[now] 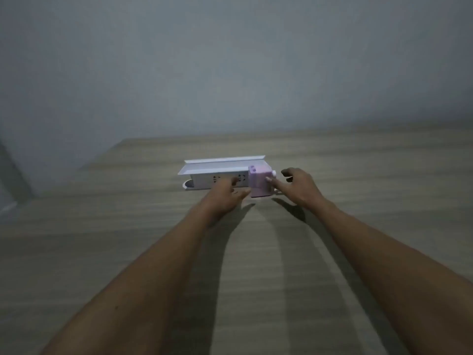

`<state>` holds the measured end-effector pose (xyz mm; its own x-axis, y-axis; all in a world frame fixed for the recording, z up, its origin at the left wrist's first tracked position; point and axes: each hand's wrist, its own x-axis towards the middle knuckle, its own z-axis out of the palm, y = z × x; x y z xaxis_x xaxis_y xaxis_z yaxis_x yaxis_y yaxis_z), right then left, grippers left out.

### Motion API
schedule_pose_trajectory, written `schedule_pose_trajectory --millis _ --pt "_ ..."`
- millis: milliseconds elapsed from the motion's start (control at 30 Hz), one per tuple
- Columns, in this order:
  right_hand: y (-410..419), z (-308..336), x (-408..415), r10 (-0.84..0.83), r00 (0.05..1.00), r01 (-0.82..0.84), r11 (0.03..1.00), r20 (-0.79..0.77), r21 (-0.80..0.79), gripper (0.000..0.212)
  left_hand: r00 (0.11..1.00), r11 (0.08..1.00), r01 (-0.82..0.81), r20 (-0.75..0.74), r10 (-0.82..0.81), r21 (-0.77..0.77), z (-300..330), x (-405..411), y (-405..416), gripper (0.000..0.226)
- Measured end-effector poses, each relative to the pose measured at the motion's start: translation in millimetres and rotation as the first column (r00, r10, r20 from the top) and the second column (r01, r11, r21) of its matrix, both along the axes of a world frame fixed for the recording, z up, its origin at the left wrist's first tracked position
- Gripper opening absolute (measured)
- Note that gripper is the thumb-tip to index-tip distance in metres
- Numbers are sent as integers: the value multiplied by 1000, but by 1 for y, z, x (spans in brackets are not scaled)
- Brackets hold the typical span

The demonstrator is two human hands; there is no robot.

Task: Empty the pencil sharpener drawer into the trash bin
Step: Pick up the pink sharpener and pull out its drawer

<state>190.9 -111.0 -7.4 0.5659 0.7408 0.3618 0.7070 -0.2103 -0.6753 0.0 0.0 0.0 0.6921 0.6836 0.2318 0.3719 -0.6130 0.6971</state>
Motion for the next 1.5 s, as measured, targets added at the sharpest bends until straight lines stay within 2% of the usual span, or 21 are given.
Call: schedule_pose_trajectory --millis 67,133,233,300,533,667,867,1067,1500 --pt "8 -5 9 15 995 -11 999 -96 37 76 998 997 37 51 -34 -62 -2 13 7 59" --pt "11 -11 15 104 969 -86 992 -222 91 73 994 995 64 89 -56 -83 -5 26 14 54" --pt "19 -18 21 244 884 -179 965 -400 193 50 987 986 84 150 -62 -142 -7 39 17 51" --pt "20 -17 19 264 857 -193 961 -442 200 47 986 987 56 162 -31 -148 -9 42 20 48" --pt "7 -12 14 271 851 -223 962 -451 157 48 983 970 85 176 -45 -229 -3 32 10 47" --pt "-14 -1 0 286 852 -230 957 -440 177 46 986 972 88 160 -54 -216 7 16 -6 51" --pt "-56 30 -39 348 831 -294 937 -433 189 40 976 971 94 213 -47 -219 25 -23 -45 50" --pt "-108 45 -84 396 824 -337 917 -405 212 35 967 973 111 248 -59 -201 38 -73 -97 42" --pt "-187 17 -128 362 870 -327 932 -335 158 40 970 973 99 241 -46 -211 9 -125 -173 46"
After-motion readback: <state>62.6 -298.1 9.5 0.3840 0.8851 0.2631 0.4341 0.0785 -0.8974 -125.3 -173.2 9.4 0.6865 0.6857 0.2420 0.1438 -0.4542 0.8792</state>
